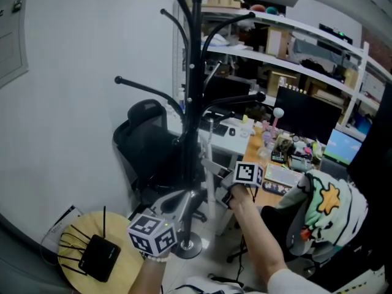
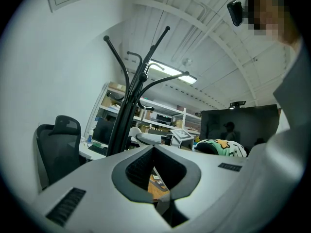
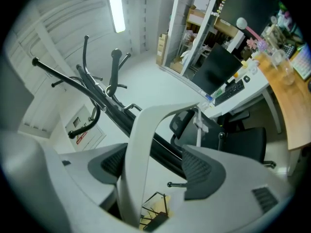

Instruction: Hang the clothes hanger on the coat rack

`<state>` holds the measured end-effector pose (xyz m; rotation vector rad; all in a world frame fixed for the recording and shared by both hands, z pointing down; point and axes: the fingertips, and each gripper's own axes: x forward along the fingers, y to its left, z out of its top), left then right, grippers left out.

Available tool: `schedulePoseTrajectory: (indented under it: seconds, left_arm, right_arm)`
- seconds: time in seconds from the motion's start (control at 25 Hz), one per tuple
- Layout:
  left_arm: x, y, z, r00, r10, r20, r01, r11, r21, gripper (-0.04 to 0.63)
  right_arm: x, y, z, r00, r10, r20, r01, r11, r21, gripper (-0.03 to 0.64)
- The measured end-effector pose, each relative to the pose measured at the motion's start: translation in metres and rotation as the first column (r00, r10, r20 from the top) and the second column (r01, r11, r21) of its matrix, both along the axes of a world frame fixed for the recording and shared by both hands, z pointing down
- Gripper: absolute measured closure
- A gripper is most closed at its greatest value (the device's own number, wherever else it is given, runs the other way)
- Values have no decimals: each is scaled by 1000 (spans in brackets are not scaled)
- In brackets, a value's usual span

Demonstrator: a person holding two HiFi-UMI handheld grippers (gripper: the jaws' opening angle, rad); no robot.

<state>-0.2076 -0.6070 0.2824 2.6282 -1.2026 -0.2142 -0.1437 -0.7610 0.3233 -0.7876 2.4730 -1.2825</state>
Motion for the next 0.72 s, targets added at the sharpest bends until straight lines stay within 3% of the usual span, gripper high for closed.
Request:
schedulePoseTrajectory:
  seconds: [0.24, 0.4, 0.52, 0.64, 0.72]
  left_arm:
    - [-4, 10, 3, 1000, 28, -11, -28, 1000, -7, 597]
    - [-9, 20, 6, 999, 52, -17, -52, 998, -17, 597]
    - [-15, 28, 11, 998, 64, -28, -64, 998, -24, 597]
    - [-21, 37, 21, 996, 77, -55, -79, 996, -35, 597]
    - [-22, 44, 30, 994, 84, -64, -87, 995, -46, 598]
  right_arm:
    - [10, -1, -1, 993, 68, -100, -65, 997, 40, 206]
    - [25, 9, -16, 969, 166, -183, -142, 980, 138, 187]
    - [40, 32, -45, 927, 289, -239, -211, 929, 305, 184]
    - [50, 73, -77, 871, 410, -271, -245, 840, 485, 186]
    - [55, 100, -89, 836, 466, -290, -247, 791, 559, 186]
